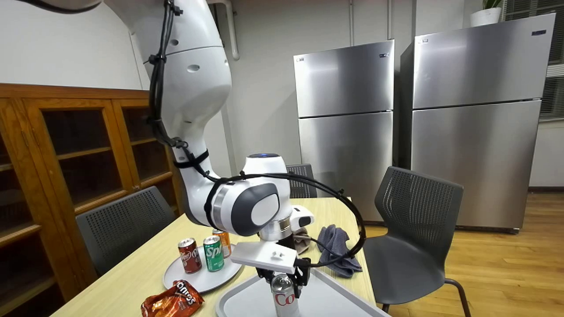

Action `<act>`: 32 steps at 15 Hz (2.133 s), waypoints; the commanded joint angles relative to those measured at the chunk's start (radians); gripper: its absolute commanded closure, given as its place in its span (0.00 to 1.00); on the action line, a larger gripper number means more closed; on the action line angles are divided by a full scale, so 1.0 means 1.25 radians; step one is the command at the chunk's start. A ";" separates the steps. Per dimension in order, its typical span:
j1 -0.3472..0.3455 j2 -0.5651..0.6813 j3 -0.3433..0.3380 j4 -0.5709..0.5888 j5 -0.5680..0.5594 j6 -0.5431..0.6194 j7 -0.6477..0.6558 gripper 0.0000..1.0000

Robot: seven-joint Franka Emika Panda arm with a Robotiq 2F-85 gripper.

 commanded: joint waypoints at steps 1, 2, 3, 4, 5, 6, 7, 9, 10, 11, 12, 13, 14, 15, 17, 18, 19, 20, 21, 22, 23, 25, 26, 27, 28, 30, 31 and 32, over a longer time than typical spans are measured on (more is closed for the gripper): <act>-0.044 -0.016 0.038 -0.002 0.012 0.005 -0.034 0.06; -0.050 -0.024 0.045 -0.005 0.013 0.008 -0.038 0.01; -0.054 -0.031 0.051 -0.008 0.014 0.010 -0.040 0.00; -0.052 -0.042 0.053 -0.013 0.011 0.011 -0.039 0.00; -0.053 -0.053 0.057 -0.018 0.011 0.012 -0.041 0.00; -0.045 -0.068 0.053 -0.025 0.004 0.017 -0.040 0.00; -0.037 -0.081 0.049 -0.030 -0.001 0.024 -0.039 0.00; -0.029 -0.098 0.047 -0.031 -0.006 0.030 -0.042 0.00; -0.022 -0.107 0.048 -0.031 -0.008 0.034 -0.046 0.00; -0.020 -0.112 0.052 -0.029 -0.006 0.036 -0.050 0.00; -0.015 -0.117 0.058 -0.025 -0.003 0.037 -0.052 0.00; -0.013 -0.121 0.066 -0.023 0.000 0.041 -0.055 0.00; -0.002 -0.125 0.071 -0.022 0.000 0.044 -0.052 0.00; 0.009 -0.128 0.075 -0.021 -0.001 0.047 -0.046 0.00; 0.041 -0.131 0.072 -0.020 -0.006 0.050 -0.029 0.00; 0.061 -0.132 0.066 -0.019 -0.011 0.053 -0.019 0.00; 0.078 -0.133 0.062 -0.021 -0.022 0.058 -0.022 0.00; 0.057 -0.108 0.066 -0.004 -0.005 0.046 -0.030 0.00; 0.066 -0.108 0.066 -0.004 -0.005 0.047 -0.028 0.00; 0.069 -0.107 0.066 -0.004 -0.006 0.047 -0.027 0.00; 0.068 -0.105 0.065 -0.004 -0.006 0.047 -0.027 0.00; 0.064 -0.103 0.062 -0.004 -0.006 0.047 -0.027 0.00; 0.064 -0.103 0.062 -0.004 -0.006 0.047 -0.027 0.00; 0.064 -0.103 0.062 -0.004 -0.006 0.047 -0.027 0.00; 0.064 -0.102 0.062 -0.004 -0.006 0.047 -0.027 0.00; 0.095 -0.112 0.041 -0.014 0.000 0.043 0.026 0.00; 0.106 -0.116 0.035 -0.018 0.003 0.044 0.049 0.00; 0.121 -0.120 0.027 -0.022 0.007 0.045 0.076 0.00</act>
